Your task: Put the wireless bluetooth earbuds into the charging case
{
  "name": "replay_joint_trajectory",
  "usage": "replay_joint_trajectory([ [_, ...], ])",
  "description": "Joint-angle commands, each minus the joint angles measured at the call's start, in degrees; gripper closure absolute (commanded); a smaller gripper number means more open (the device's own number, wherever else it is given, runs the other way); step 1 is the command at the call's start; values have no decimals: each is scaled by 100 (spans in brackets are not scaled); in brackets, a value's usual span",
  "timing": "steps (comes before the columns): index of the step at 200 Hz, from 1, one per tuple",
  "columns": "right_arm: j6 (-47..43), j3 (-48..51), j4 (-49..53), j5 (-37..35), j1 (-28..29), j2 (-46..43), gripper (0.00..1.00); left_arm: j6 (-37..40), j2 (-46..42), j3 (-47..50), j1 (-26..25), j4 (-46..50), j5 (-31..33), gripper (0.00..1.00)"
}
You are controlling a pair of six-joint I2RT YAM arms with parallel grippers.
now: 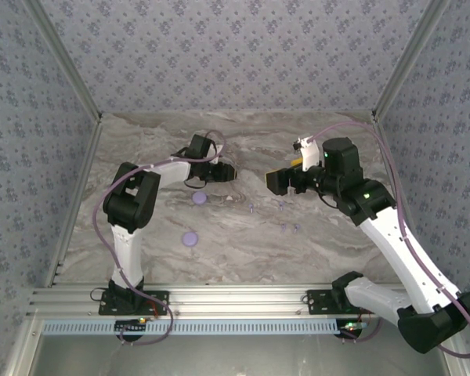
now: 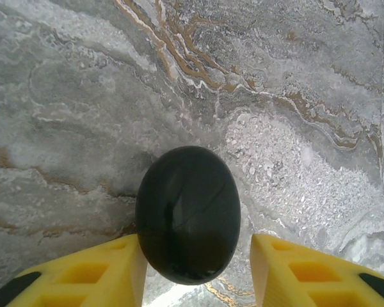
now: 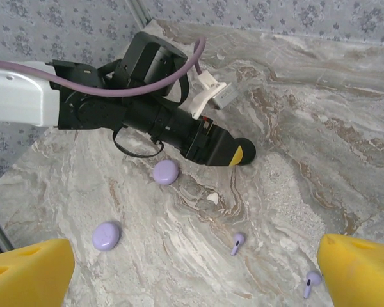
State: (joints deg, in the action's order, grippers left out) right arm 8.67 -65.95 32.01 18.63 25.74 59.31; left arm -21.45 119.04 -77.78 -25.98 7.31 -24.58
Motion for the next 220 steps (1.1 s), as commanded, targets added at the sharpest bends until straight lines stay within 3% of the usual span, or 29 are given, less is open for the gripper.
replay_joint_trajectory([
  [1, 120, -185, 179, 26, -48, 24, 0, 174, -254, -167, -13, 212, 156, 51],
  [96, 27, -287, 401, -82, 245, 317, 0, 326, -2459, 1062, 242, -63, 711, 34],
  [158, -154, 151, -200, -743, 2102, 1463, 2, -212, -3554, 2377, 1211, -482, 278, 30],
  [191, -357, 688, -1680, -1246, 3052, 2197, 2, -812, -4013, 3182, 1771, -1226, -348, 29],
  [220, -938, 926, -2787, -1328, 3516, 2836, 2, -1087, -4349, 3594, 2092, -1460, -563, 28],
])
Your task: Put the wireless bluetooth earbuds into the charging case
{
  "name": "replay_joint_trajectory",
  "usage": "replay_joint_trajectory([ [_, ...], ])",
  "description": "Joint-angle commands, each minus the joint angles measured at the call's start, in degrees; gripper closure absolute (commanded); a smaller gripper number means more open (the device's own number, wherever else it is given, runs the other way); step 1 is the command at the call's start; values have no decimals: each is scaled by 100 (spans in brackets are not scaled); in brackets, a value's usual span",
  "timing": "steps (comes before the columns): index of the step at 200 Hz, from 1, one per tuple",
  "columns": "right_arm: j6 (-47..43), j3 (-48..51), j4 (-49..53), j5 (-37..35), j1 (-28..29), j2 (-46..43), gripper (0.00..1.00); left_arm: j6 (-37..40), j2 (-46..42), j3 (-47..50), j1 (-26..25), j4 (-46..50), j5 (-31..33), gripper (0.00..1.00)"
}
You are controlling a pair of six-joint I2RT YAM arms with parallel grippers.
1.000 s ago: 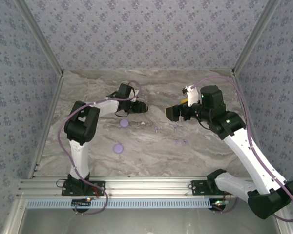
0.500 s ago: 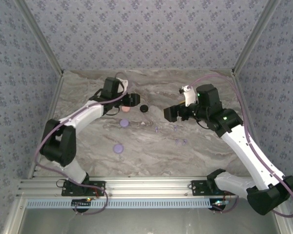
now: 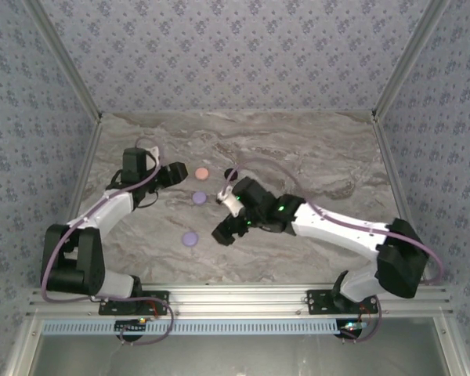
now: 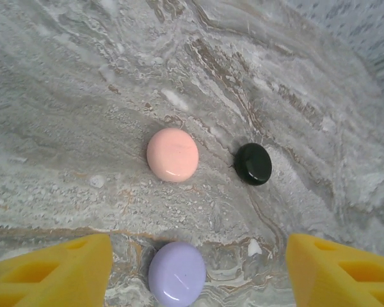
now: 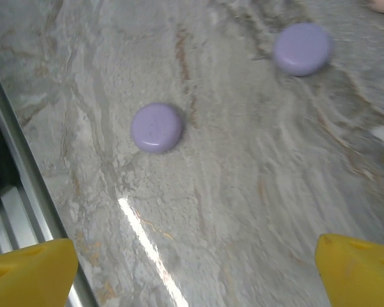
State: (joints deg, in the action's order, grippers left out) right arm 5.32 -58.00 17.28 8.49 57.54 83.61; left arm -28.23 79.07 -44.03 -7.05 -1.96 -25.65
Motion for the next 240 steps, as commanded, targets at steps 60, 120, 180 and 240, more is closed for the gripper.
replay_joint_trajectory([
  [60, -1620, 110, -2715, -481, 750, 1879, 2, -370, -874, 434, 387, -302, -350, 27],
  [120, -1689, -585, -2652, -590, 816, 2812, 4, -325, -985, 474, 457, -199, -318, 27],
  [180, -1613, -832, -2485, -585, 791, 3241, 16, -304, -1037, 467, 459, -171, -300, 27],
  [240, -1589, -876, -2268, -649, 746, 3304, 41, -280, -1085, 474, 460, -123, -308, 27],
])
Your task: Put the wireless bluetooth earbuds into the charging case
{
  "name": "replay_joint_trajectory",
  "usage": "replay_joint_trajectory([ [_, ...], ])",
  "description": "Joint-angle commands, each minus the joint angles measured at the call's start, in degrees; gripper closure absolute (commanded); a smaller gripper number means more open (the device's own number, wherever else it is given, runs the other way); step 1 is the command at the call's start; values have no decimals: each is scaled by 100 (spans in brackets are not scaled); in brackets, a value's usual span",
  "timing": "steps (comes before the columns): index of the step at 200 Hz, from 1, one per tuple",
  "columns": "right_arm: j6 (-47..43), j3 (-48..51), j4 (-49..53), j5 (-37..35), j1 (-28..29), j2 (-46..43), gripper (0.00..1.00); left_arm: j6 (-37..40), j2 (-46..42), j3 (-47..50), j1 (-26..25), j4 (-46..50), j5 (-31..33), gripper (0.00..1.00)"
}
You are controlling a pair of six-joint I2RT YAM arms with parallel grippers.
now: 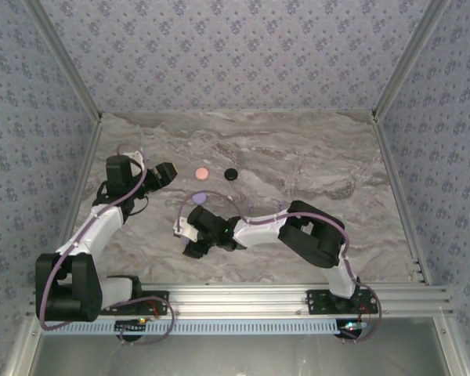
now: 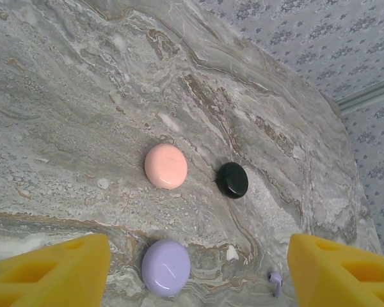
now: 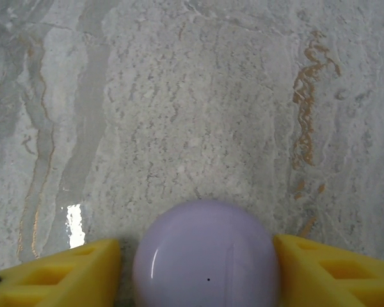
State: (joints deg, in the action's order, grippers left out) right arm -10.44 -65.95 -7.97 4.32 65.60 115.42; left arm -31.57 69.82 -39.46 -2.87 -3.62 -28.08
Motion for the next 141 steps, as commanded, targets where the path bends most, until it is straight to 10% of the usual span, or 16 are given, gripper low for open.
replay_joint_trajectory([
  [1, -12, -77, 262, -239, -64, 109, 42, 54, -161, 18, 46, 44, -62, 27],
  [74, -335, 511, 110, -647, -375, -1265, 54, 125, -435, -252, 45, 445, -587, 28],
  [141, -1434, 1035, 203, -1328, -770, -3200, 54, -332, -704, -566, -51, -102, -2793, 28],
])
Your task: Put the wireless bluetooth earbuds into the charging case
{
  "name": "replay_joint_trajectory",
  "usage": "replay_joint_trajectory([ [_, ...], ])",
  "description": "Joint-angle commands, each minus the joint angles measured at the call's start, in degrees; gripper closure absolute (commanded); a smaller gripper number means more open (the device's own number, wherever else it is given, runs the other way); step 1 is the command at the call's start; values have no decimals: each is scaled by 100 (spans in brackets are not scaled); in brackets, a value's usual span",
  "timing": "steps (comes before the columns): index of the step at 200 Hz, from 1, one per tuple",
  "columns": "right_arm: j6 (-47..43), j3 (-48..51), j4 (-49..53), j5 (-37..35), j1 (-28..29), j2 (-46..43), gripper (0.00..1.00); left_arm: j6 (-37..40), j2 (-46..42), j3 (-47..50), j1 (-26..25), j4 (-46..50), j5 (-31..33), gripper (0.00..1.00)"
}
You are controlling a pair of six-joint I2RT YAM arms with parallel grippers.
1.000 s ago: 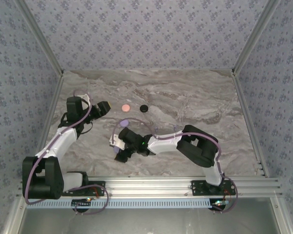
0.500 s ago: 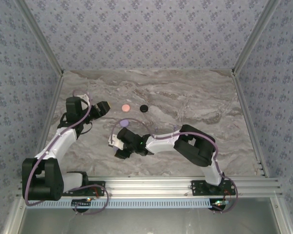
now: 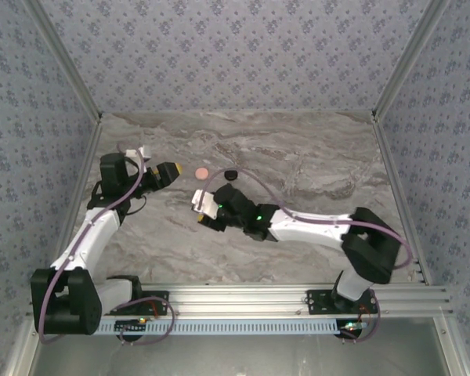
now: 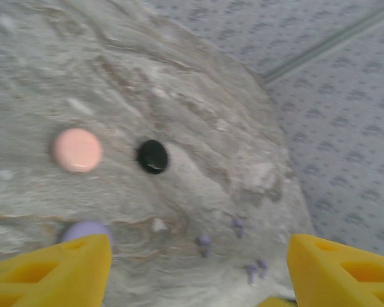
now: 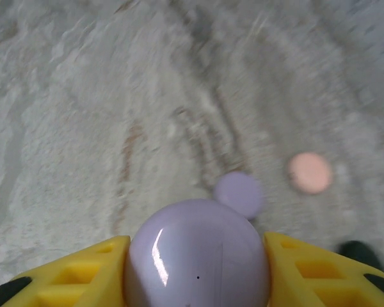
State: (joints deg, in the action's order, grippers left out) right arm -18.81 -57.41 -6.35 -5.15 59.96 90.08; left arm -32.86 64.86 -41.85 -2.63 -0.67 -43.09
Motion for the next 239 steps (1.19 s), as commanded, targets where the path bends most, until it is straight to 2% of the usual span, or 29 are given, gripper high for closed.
replay_joint_trajectory([
  [1, -602, 188, 44, -386, -210, -698, 54, -203, -214, -335, -86, -398, -1317, 28],
  [15, -772, 195, 77, -429, -273, -1010, 54, -89, -269, -440, -248, -367, -1634, 28],
  [51, -1178, 95, 25, -589, -260, -1452, 54, 83, -369, -540, -819, -567, -1956, 27],
  [101, -1688, -78, 45, -696, -270, -1605, 54, 252, -286, -807, -1429, -487, -1922, 26],
  [215, -1710, -76, -121, -493, -310, -1888, 53, 412, 158, -966, -1780, -415, -1862, 26],
  [239, -1644, -93, -103, -370, -328, -1908, 53, 430, 217, -974, -1836, -451, -1892, 29],
])
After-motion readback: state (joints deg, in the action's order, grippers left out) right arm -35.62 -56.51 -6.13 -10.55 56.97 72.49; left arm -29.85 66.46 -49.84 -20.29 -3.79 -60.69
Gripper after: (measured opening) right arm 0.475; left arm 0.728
